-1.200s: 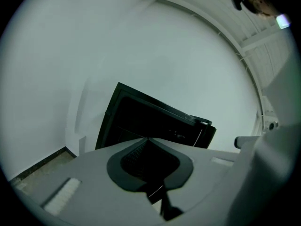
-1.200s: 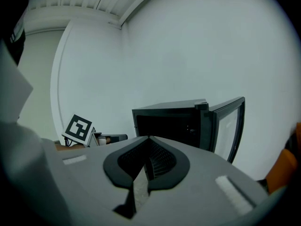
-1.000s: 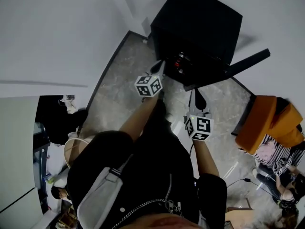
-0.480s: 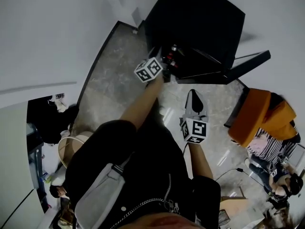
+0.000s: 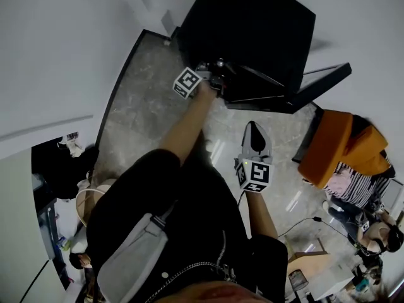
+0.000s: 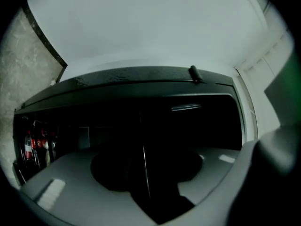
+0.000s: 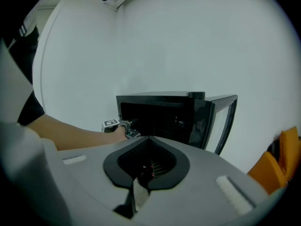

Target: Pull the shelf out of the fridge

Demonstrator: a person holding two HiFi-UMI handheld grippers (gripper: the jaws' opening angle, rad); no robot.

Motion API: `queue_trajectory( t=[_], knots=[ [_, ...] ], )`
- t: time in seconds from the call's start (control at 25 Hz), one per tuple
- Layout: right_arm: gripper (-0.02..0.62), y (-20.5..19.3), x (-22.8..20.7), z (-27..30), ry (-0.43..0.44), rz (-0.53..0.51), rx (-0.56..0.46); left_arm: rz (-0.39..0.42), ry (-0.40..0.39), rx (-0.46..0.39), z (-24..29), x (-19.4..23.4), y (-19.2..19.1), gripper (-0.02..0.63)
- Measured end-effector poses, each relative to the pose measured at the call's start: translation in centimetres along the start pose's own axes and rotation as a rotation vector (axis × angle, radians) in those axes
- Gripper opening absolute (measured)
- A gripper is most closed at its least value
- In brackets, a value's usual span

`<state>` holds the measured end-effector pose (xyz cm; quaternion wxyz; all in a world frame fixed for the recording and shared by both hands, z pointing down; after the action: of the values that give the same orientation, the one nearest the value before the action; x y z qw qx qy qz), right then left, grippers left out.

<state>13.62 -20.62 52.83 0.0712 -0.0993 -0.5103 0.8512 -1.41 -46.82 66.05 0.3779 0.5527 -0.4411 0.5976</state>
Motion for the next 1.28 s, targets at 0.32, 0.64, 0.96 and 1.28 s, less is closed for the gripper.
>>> queue_trajectory(
  t=[0.32, 0.64, 0.96, 1.28],
  knots=[
    [0.002, -0.9, -1.0, -1.0, -0.043, -0.020, 0.026, -0.082, -0.016, -0.033, 3.8, 1.0, 0.3, 0.172],
    [0.002, -1.4, -1.5, -1.4, -0.060, -0.035, 0.039, -0.087, -0.011, -0.030, 5.8, 0.9, -0.1, 0.121],
    [0.002, -1.7, -1.4, -1.8, -0.065, -0.041, 0.042, -0.102, 0.035, -0.035, 6.5, 0.9, 0.2, 0.025],
    [0.002, -1.8, -0.8, -0.9, -0.033, -0.040, 0.036, -0.095, 0.041, -0.021, 5.3, 0.7, 0.4, 0.021]
  ],
)
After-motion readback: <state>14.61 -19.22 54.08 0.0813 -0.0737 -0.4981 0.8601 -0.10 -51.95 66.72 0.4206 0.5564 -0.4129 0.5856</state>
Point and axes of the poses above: the fingertips, and each gripper's own axes: z forward along the fingers, x to its left, y out of its top, the point moved 2 cm from there along -z, backward along the fingers, and after that the axes turned 3 degrees about y, right-handed, at the moved point
